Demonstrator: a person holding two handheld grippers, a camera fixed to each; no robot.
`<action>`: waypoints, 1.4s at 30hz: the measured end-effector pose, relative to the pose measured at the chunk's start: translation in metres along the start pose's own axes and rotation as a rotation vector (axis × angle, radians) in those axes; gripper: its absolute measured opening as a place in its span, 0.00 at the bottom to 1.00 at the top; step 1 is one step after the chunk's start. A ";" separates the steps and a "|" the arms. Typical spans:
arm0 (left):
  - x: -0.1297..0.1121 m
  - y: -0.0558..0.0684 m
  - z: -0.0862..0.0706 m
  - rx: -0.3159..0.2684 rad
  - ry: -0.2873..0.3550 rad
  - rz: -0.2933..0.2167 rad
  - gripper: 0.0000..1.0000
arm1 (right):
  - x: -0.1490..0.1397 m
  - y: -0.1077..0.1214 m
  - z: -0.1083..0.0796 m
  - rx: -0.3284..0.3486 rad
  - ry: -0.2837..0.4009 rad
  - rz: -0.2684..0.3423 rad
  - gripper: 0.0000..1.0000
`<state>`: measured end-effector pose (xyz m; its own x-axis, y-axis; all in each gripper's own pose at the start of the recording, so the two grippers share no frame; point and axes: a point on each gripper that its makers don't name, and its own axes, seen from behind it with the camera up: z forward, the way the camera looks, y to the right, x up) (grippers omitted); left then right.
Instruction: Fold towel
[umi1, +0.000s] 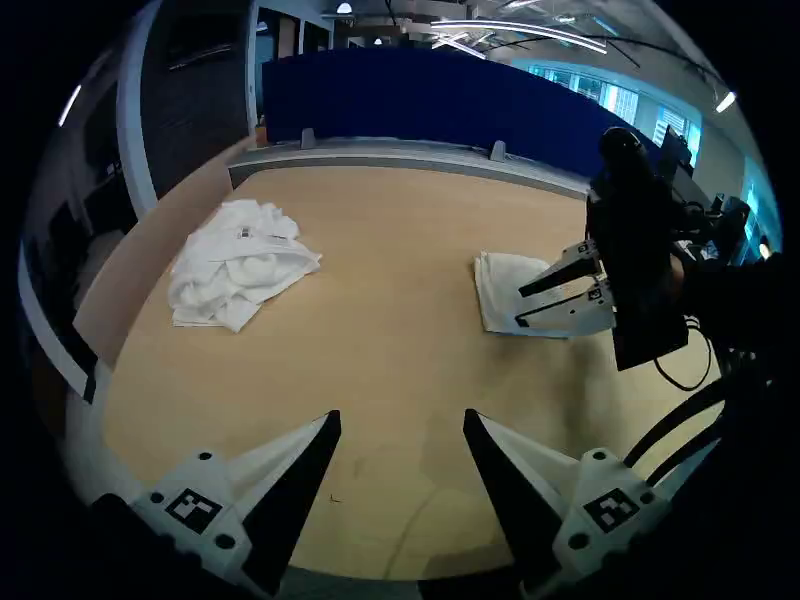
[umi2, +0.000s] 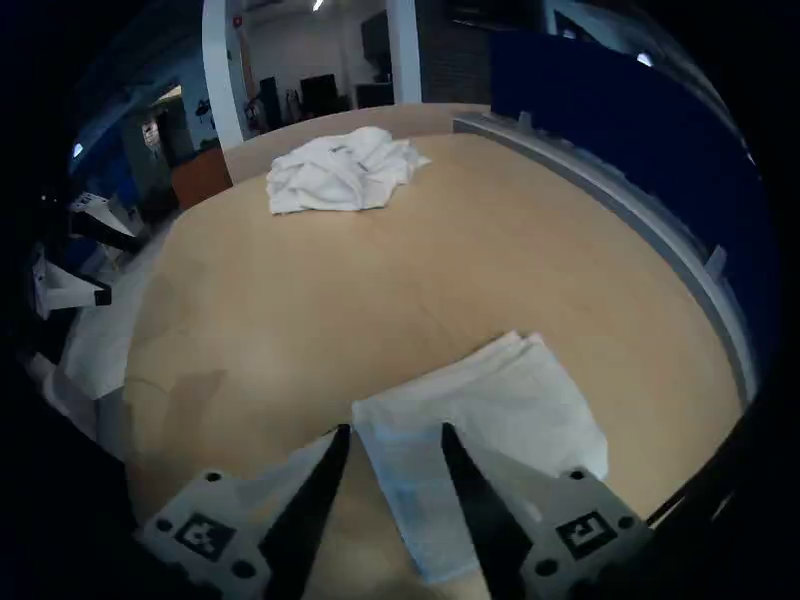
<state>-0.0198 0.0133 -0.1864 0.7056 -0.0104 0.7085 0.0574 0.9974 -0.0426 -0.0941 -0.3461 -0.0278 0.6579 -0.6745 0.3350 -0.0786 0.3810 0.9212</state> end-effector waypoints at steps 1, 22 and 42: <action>0.000 0.000 0.000 0.000 0.000 0.000 0.91 | 0.000 0.001 -0.002 -0.003 0.004 0.003 0.80; 0.001 0.008 0.004 -0.011 -0.005 0.008 0.91 | -0.075 0.027 -0.059 -0.174 -0.034 0.148 0.97; 0.003 0.012 0.003 -0.015 -0.005 0.004 0.91 | -0.100 0.022 -0.046 -0.204 -0.063 0.207 0.64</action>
<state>-0.0194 0.0251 -0.1830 0.7021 -0.0056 0.7121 0.0651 0.9963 -0.0564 -0.1274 -0.2411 -0.0496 0.5957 -0.6047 0.5287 -0.0493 0.6294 0.7755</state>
